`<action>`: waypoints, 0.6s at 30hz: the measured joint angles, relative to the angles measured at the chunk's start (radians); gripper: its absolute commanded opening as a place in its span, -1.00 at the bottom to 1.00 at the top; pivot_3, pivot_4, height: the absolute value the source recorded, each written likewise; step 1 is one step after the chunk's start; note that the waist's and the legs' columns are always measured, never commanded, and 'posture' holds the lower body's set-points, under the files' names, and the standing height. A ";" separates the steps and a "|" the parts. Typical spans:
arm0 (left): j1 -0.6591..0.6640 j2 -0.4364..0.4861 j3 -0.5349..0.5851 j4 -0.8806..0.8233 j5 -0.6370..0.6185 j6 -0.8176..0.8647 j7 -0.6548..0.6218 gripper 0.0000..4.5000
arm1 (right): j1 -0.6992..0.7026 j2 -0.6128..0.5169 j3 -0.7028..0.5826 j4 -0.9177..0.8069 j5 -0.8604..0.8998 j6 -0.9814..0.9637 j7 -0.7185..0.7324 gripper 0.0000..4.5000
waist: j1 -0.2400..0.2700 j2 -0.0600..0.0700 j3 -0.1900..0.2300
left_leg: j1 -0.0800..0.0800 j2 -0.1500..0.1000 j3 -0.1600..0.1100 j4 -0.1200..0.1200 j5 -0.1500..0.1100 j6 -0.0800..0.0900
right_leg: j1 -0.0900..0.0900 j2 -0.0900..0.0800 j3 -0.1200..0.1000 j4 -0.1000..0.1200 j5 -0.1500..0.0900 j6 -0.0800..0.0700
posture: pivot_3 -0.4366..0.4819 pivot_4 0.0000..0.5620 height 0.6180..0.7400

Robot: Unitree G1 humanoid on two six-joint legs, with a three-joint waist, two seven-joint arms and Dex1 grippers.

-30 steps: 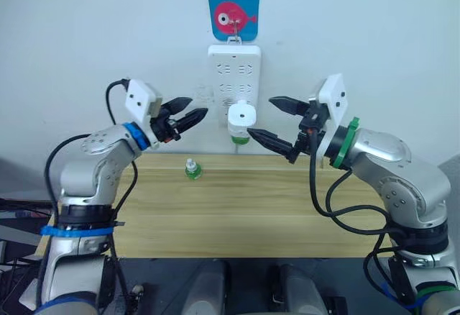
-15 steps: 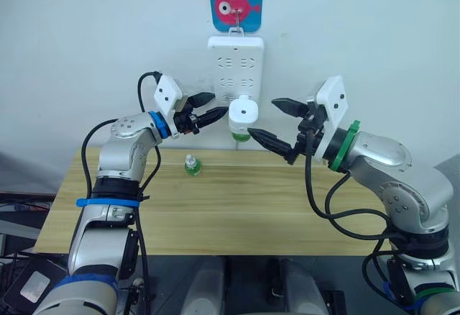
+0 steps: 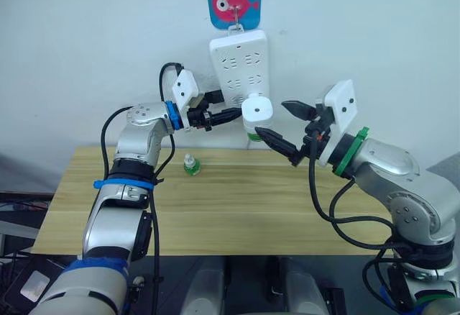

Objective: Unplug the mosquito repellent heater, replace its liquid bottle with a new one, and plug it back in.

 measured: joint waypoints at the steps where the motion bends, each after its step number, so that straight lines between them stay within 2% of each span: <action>1: -0.001 -0.006 0.000 -0.003 0.000 0.005 -0.001 0.31 | 0.013 0.000 -0.001 -0.006 0.000 0.002 -0.007 1.00 | -0.002 0.000 0.000 | 0.000 0.000 0.000 0.000 0.000 0.000 | 0.000 0.000 0.000 0.000 0.000 0.000 | -0.05 0.00 1.00; 4: -0.001 -0.016 -0.001 -0.034 -0.001 0.024 -0.015 0.31 | 0.058 -0.003 -0.012 -0.023 0.000 0.011 -0.027 1.00 | -0.010 0.000 0.001 | 0.000 0.000 0.000 0.000 0.000 0.000 | 0.000 0.000 0.000 0.000 0.000 0.000 | -0.06 0.00 1.00; 7: 0.008 -0.015 -0.001 -0.060 -0.001 0.028 -0.022 0.06 | 0.072 -0.008 -0.026 -0.031 -0.001 0.017 -0.045 1.00 | -0.017 0.000 0.002 | 0.000 0.000 0.001 0.000 0.000 0.000 | -0.001 0.000 0.001 0.001 0.000 0.000 | -0.08 0.01 1.00; 10: 0.018 -0.015 0.012 -0.072 -0.006 0.050 -0.013 -0.37 | 0.095 -0.009 -0.028 -0.063 -0.002 0.020 -0.061 1.00 | -0.019 0.001 0.002 | 0.000 0.001 0.001 -0.001 0.000 0.000 | -0.001 0.000 0.001 0.000 0.000 0.000 | -0.09 0.02 1.00; 13: 0.025 -0.014 0.021 -0.090 -0.007 0.079 0.003 -0.40 | 0.093 0.010 -0.009 -0.096 -0.009 0.037 -0.103 1.00 | -0.023 0.000 0.004 | 0.000 0.001 0.001 0.000 0.000 0.000 | -0.001 0.000 0.001 0.000 0.000 0.000 | -0.10 0.04 1.00; 18: 0.038 -0.018 0.028 -0.126 -0.009 0.110 0.030 -0.40 | 0.060 0.122 0.091 -0.110 -0.061 0.047 -0.215 1.00 | -0.026 0.001 0.008 | 0.000 0.001 0.000 0.000 0.000 0.000 | -0.001 0.000 0.001 0.001 0.000 0.000 | -0.09 0.05 1.00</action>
